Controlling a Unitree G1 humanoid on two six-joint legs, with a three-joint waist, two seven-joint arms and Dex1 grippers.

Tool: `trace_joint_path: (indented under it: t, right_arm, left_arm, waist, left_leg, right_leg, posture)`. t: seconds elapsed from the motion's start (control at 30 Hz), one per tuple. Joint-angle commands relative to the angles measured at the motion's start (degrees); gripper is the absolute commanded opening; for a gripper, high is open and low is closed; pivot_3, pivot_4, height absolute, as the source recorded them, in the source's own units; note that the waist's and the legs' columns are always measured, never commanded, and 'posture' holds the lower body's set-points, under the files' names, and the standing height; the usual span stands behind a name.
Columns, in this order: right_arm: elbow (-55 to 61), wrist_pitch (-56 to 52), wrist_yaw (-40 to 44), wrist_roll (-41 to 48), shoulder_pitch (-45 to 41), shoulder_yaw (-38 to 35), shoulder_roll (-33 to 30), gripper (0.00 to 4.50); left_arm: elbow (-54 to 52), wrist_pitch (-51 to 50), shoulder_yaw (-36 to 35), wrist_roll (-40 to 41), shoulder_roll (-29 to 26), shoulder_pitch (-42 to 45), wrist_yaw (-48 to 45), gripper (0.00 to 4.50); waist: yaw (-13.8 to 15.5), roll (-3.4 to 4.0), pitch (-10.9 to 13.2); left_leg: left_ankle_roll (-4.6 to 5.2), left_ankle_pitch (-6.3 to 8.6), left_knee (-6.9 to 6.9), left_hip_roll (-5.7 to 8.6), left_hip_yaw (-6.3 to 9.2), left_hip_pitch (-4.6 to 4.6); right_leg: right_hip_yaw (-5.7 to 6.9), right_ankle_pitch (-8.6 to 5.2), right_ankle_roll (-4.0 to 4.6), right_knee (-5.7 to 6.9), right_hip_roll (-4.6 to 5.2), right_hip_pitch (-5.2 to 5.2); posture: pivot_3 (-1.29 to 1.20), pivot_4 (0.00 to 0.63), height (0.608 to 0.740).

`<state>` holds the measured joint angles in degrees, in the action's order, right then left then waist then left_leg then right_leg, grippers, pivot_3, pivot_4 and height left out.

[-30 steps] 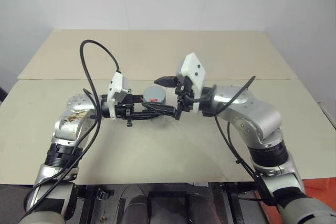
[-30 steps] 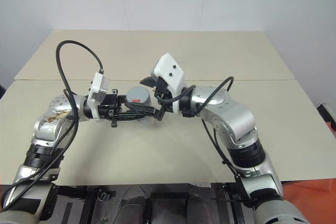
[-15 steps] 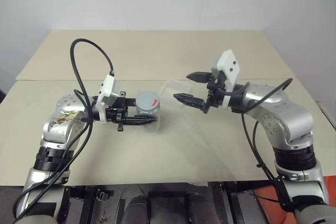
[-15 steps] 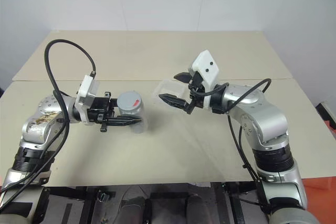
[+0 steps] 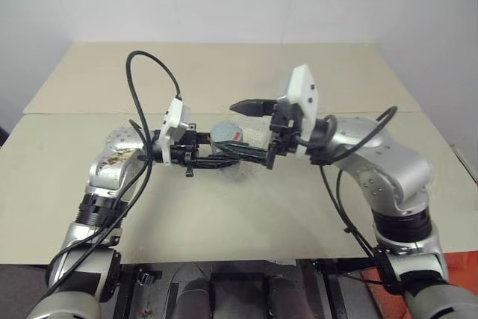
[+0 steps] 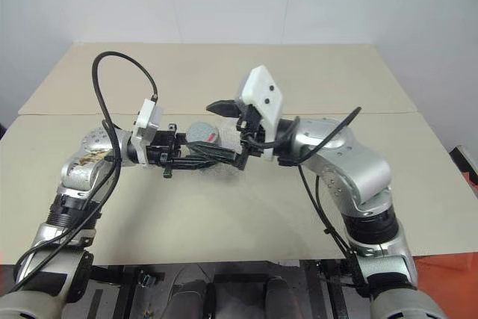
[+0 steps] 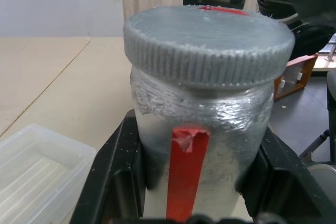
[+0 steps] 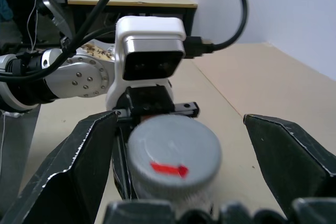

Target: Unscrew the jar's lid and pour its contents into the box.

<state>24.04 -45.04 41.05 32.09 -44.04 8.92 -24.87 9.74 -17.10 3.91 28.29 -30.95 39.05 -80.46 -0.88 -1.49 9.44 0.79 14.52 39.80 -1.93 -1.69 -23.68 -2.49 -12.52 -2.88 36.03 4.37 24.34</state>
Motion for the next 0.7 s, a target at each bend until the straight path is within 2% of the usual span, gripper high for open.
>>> trace_joint_path:
  t: [0.03, 0.3, 0.7]
  right_arm:
    - [-0.9, 2.0, -0.8, -1.9, -2.6, 1.2, 1.5, 4.47]
    - [-5.7, 1.9, -2.1, -5.2, -3.9, 1.7, 3.5, 4.47]
    - [-5.2, 2.5, 0.3, -4.2, -0.7, -3.7, -3.4, 4.47]
  left_arm:
    - [-0.4, 1.4, -0.1, -0.2, 0.4, 1.6, -0.7, 1.93]
    - [-1.6, 1.0, -0.6, 0.1, -0.3, 0.8, -0.9, 1.93]
    - [-3.3, 0.4, -1.8, 0.8, -2.6, -0.9, -1.2, 1.93]
  waist:
    - [0.0, 0.00, 0.0]
    - [0.1, 0.00, 0.0]
    - [0.1, 0.00, 0.0]
  left_leg:
    - [0.00, 0.00, 0.00, 0.00, 0.00, 0.00]
    - [0.00, 0.00, 0.00, 0.00, 0.00, -0.03]
    - [0.00, 0.00, 0.00, 0.00, 0.01, -0.04]
  right_leg:
    - [0.00, 0.00, 0.00, 0.00, 0.00, 0.00]
    - [0.01, 0.00, 0.00, 0.05, 0.01, 0.00]
    - [0.02, 0.00, 0.00, 0.03, 0.01, 0.01]
  posture:
    - [0.00, 0.150, 0.740]
    - [0.00, 0.150, 0.740]
    - [0.00, 0.150, 0.740]
